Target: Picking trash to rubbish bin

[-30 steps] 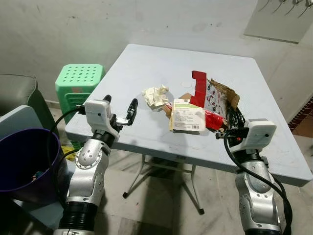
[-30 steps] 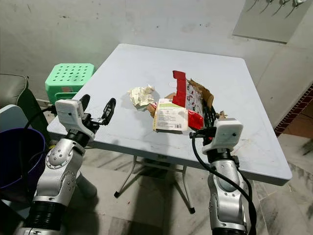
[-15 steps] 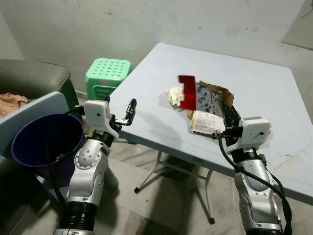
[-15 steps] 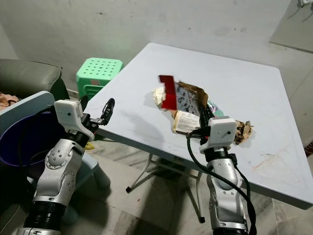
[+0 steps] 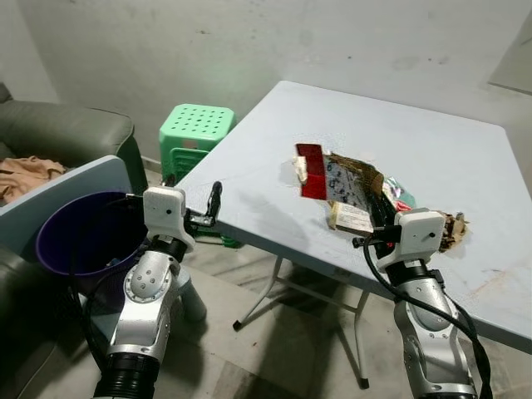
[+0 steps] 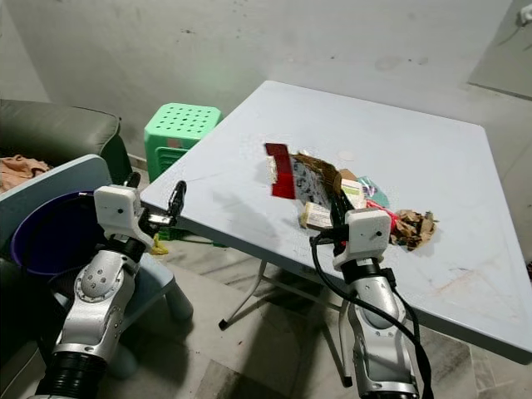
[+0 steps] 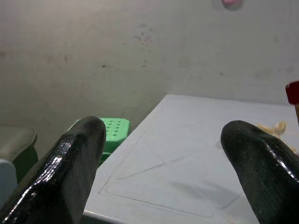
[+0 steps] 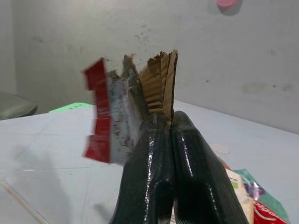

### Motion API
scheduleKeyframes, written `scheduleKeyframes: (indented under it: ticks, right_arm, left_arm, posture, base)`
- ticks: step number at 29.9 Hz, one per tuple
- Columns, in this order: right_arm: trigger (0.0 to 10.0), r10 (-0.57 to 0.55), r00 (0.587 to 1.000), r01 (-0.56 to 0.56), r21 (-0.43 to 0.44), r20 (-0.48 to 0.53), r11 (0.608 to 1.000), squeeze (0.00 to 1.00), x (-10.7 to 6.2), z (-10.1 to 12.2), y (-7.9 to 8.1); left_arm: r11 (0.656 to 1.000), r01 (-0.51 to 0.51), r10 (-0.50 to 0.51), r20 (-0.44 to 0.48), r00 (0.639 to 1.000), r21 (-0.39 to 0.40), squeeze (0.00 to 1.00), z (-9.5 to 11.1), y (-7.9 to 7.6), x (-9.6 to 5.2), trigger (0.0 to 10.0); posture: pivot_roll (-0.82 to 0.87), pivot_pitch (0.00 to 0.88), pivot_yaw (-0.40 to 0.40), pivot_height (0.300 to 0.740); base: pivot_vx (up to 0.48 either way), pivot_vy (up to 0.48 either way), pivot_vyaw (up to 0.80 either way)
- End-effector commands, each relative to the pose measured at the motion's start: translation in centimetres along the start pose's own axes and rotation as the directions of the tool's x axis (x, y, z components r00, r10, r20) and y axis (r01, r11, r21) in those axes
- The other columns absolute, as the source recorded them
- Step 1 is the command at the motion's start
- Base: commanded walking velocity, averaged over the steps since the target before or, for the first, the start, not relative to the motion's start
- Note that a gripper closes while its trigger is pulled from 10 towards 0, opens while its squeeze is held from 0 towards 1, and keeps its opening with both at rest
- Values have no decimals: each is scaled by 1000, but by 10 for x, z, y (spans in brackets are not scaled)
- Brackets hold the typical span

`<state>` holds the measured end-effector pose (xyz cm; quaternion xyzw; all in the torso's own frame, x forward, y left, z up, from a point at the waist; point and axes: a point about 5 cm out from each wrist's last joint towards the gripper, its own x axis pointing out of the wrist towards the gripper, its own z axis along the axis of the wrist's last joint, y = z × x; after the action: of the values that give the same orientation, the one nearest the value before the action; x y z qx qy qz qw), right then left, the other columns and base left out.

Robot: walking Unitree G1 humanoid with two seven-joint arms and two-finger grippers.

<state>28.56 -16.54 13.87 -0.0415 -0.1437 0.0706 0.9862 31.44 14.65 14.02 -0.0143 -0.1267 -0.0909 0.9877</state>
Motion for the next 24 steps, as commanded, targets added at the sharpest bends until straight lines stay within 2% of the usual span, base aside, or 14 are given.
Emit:
scheduleKeyframes:
  ticks: [1, 6, 11, 24]
  right_arm:
    - [10000, 8, 1000, -8, -4, 16, 1000, 0, 3, 3, 0]
    - [10000, 21, 1000, -21, -7, 15, 1000, 0, 3, 2, 1]
    - [10000, 28, 1000, -28, -4, 13, 1000, 0, 2, 2, 1]
    - [10000, 40, 999, -40, -3, 2, 999, 0, -2, 1, 2]
  left_arm:
    - [1000, 5, -5, 4, 1000, -18, 0, 2, -2, 2, 10000]
    - [999, 6, -6, 11, 1000, -34, 0, 1, -3, 2, 10000]
    - [999, -3, 3, 10, 1000, -32, 0, 2, -3, 3, 10000]
    - [998, -9, 7, -52, 999, -56, 0, -3, -3, 2, 10000]
  posture:
    - [20, 0, -77, 740]
    - [22, 0, -81, 740]
    - [23, 0, -83, 740]
    - [18, 0, -86, 740]
  base:
    - [0, 0, 800]
    - [0, 0, 800]
    - [0, 452, 800]
    - [0, 0, 800]
